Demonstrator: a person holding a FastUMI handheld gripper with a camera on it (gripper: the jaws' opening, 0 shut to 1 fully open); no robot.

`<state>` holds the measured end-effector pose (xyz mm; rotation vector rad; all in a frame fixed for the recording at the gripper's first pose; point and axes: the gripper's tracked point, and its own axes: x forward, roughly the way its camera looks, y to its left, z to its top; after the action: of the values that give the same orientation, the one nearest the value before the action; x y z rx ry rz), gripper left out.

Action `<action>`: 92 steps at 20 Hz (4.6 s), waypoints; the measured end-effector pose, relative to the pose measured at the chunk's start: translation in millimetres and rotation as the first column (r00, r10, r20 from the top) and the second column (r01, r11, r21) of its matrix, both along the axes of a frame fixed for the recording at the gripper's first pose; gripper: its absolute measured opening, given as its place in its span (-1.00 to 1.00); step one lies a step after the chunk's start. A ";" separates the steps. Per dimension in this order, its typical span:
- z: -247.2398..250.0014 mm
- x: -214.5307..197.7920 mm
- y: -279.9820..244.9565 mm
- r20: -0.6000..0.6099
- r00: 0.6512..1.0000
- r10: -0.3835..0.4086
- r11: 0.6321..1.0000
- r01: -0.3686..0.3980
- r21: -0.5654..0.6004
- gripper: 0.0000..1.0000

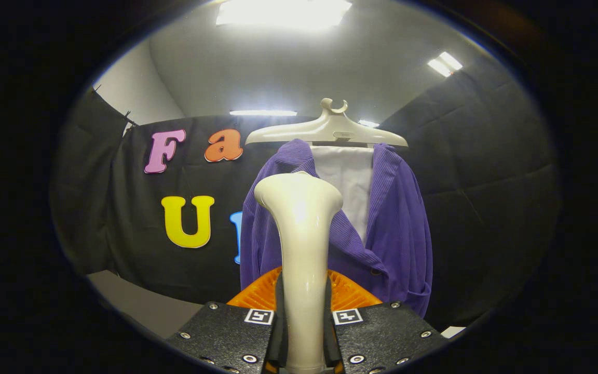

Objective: Iron the clothes twice with a garment steamer, once on the left side and once on the right side.

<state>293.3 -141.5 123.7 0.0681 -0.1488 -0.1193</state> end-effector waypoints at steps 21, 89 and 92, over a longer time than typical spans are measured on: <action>-164.0 -36.9 14.0 -0.203 0.977 0.061 0.998 -0.059 0.018 -0.46; 34.2 56.0 -183.2 0.069 0.990 -0.125 0.988 0.117 0.102 -0.48; 20.5 58.1 -188.6 0.074 0.992 -0.107 0.987 0.096 0.131 -0.45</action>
<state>351.4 -330.2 144.1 0.1926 -0.2253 -0.2281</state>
